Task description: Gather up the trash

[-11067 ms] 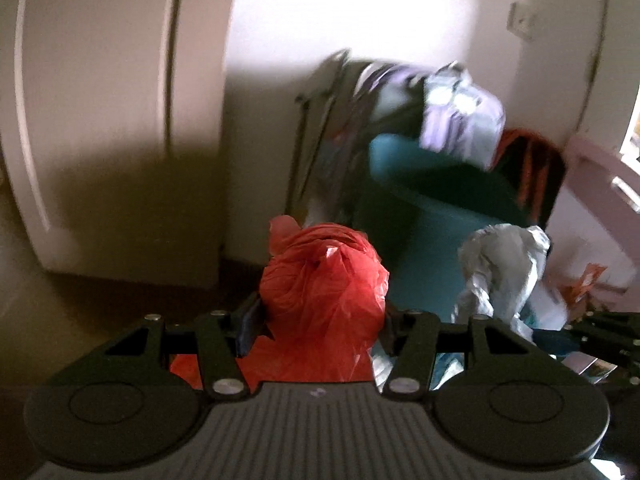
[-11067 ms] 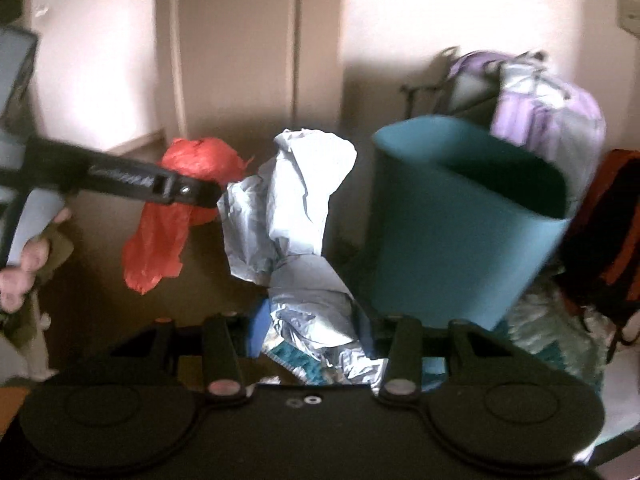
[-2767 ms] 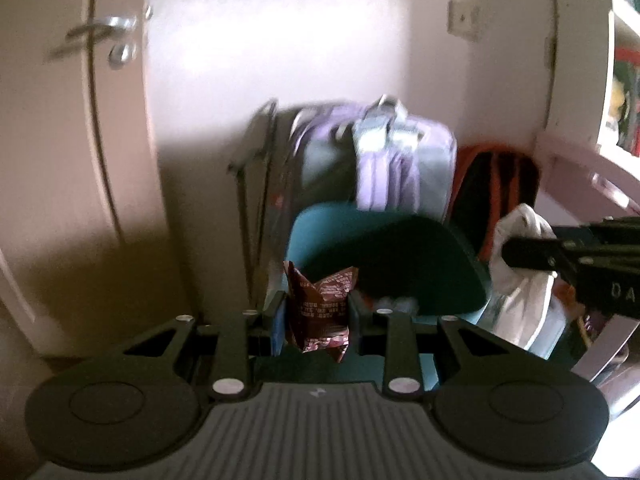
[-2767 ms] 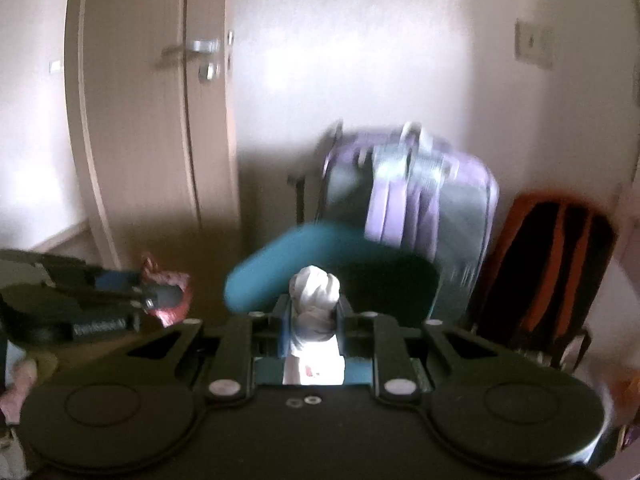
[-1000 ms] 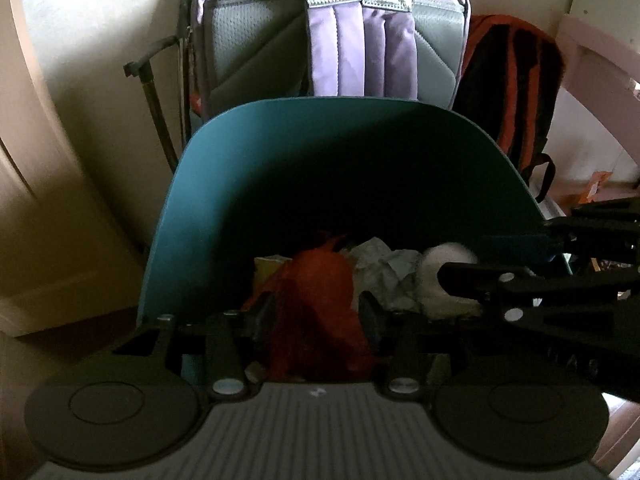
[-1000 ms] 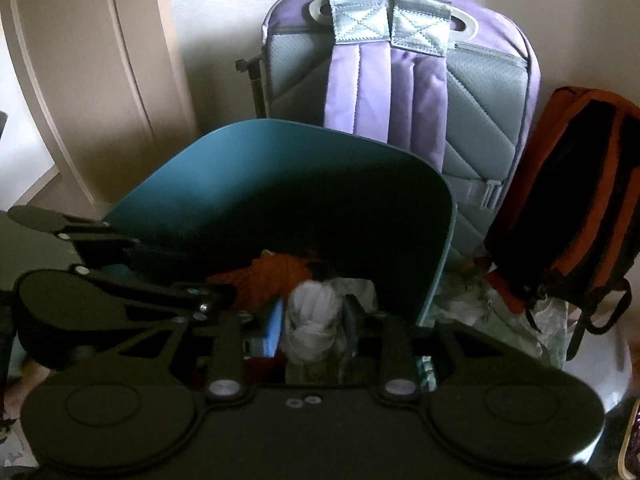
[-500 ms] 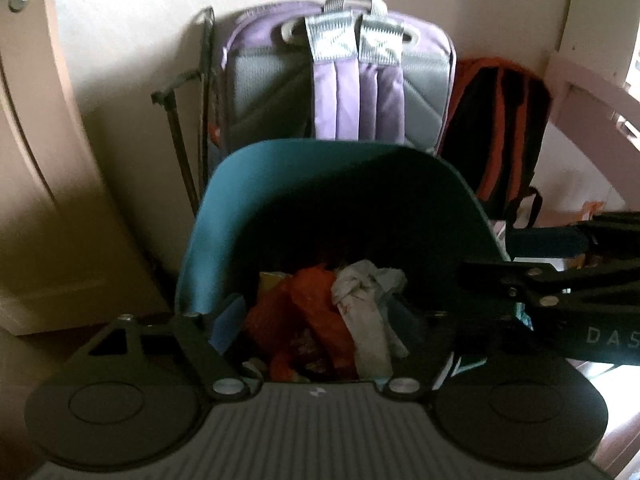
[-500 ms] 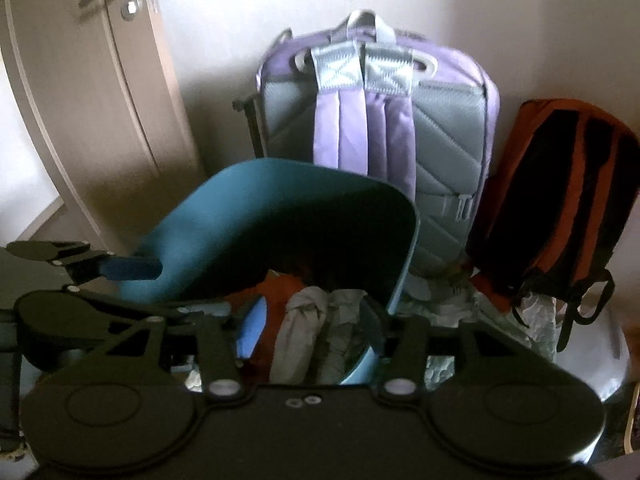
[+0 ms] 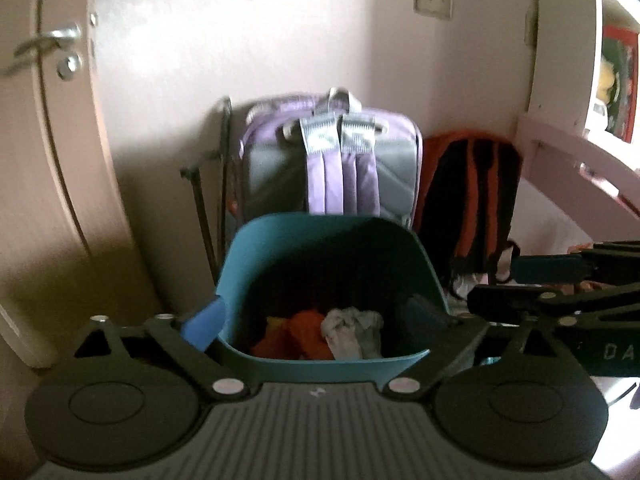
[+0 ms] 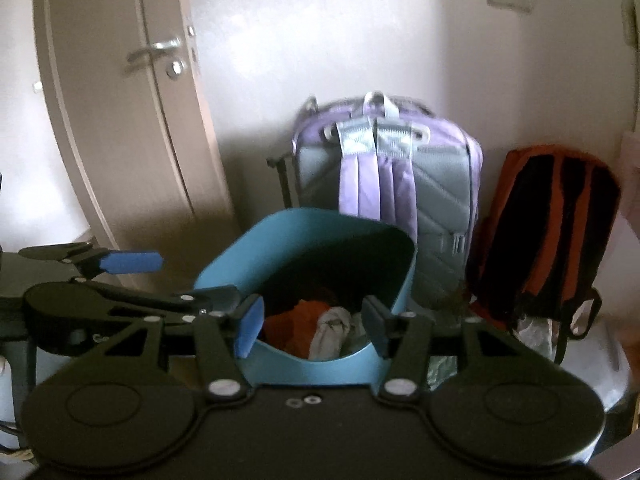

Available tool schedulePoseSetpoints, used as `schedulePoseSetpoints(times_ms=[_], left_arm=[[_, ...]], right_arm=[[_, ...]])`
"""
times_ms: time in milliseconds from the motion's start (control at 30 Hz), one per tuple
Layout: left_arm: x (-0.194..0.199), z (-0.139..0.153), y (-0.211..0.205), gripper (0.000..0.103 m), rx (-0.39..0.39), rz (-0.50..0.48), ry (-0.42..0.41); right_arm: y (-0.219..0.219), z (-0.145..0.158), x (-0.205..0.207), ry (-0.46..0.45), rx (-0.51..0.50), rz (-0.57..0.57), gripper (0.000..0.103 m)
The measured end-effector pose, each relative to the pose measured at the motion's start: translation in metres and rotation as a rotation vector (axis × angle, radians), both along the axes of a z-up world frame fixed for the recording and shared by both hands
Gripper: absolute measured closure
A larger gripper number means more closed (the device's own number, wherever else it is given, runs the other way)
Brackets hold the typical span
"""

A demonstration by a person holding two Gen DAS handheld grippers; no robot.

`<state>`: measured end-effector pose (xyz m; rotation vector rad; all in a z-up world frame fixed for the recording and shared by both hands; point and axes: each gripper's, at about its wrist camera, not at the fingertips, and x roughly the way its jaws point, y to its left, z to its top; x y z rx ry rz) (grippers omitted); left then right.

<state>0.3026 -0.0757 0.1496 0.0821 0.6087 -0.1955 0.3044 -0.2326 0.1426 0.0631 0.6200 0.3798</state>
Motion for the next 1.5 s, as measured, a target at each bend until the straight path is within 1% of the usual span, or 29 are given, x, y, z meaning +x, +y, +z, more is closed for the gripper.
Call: schedulePoseSetpoints(times_ms=[33, 167, 400, 633, 733, 1000, 1067, 1300, 1500], left_arm=[[-0.007, 0.002, 0.001, 0.002, -0.015, -0.003, -0.029], [-0.027, 0.007, 0.006, 0.002, -0.051, 0.001, -0.044], [-0.061, 0.008, 0.009, 0.002, -0.035, -0.003, -0.08], [-0.087, 0.006, 0.014, 0.002, -0.049, -0.021, -0.085], [-0.092, 0.005, 0.018, 0.002, -0.072, -0.024, -0.073], [-0.1, 0.004, 0.018, 0.002, -0.06, -0.033, -0.08], [-0.101, 0.005, 0.017, 0.002, -0.056, -0.035, -0.085], [-0.104, 0.015, 0.019, 0.002, -0.085, -0.03, -0.088], [-0.108, 0.02, 0.019, 0.002, -0.085, -0.021, -0.103]], right_arm=[[0.0, 0.003, -0.007, -0.02, -0.001, 0.0, 0.049], [0.0, 0.009, -0.027, -0.062, -0.017, -0.002, 0.048], [0.003, 0.009, -0.056, -0.082, -0.008, 0.024, 0.048], [0.003, 0.002, -0.084, -0.107, -0.007, 0.031, 0.048], [0.002, -0.002, -0.09, -0.103, -0.005, 0.027, 0.048], [0.001, 0.001, -0.096, -0.113, -0.007, 0.024, 0.048], [0.001, 0.003, -0.097, -0.12, -0.01, 0.025, 0.048], [0.0, 0.011, -0.102, -0.137, -0.012, 0.03, 0.048], [-0.002, 0.012, -0.106, -0.14, -0.007, 0.03, 0.048]])
